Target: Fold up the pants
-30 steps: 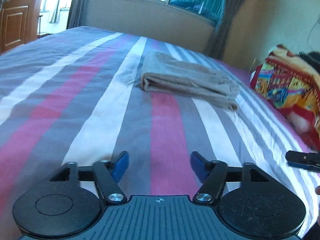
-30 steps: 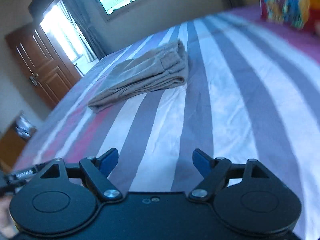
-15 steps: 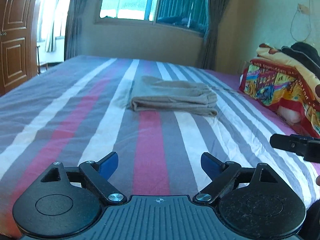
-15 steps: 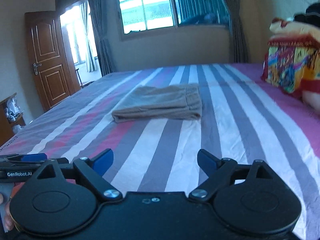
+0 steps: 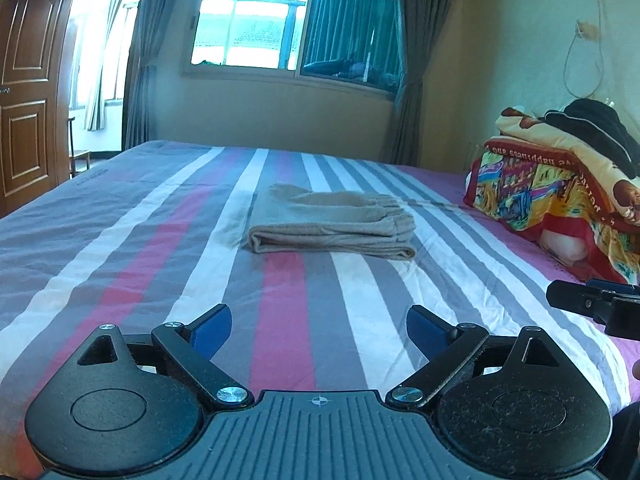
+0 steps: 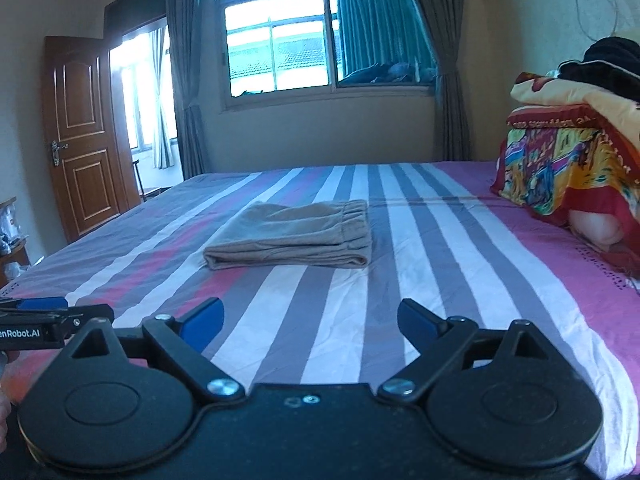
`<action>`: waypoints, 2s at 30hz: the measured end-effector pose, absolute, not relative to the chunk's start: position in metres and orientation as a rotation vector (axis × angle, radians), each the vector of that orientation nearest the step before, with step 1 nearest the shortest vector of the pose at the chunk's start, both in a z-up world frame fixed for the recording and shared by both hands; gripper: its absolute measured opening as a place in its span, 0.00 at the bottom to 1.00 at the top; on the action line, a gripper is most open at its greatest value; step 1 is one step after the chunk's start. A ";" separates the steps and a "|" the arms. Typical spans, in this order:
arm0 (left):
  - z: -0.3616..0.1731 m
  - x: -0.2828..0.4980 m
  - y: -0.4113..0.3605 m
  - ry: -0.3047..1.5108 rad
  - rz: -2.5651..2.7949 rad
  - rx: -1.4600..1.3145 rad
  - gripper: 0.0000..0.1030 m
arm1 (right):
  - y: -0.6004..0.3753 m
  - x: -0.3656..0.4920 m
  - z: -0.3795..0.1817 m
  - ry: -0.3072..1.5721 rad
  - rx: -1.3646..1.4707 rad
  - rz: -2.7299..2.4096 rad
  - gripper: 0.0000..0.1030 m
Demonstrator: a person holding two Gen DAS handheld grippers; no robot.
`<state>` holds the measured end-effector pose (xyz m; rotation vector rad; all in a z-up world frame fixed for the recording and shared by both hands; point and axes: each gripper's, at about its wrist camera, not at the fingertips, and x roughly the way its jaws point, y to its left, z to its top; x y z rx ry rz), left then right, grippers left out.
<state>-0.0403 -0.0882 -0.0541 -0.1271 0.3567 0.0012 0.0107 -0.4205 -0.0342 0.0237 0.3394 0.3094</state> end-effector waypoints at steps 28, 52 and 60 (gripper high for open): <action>-0.057 -0.040 -0.095 0.358 -0.011 -0.131 0.91 | -0.420 0.013 -0.035 0.338 0.023 0.305 0.91; -0.052 -0.041 -0.098 0.357 -0.023 -0.115 0.91 | -0.422 0.014 -0.035 0.322 0.024 0.309 0.92; -0.051 -0.041 -0.097 0.356 -0.030 -0.110 0.91 | -0.422 0.014 -0.036 0.324 0.023 0.310 0.92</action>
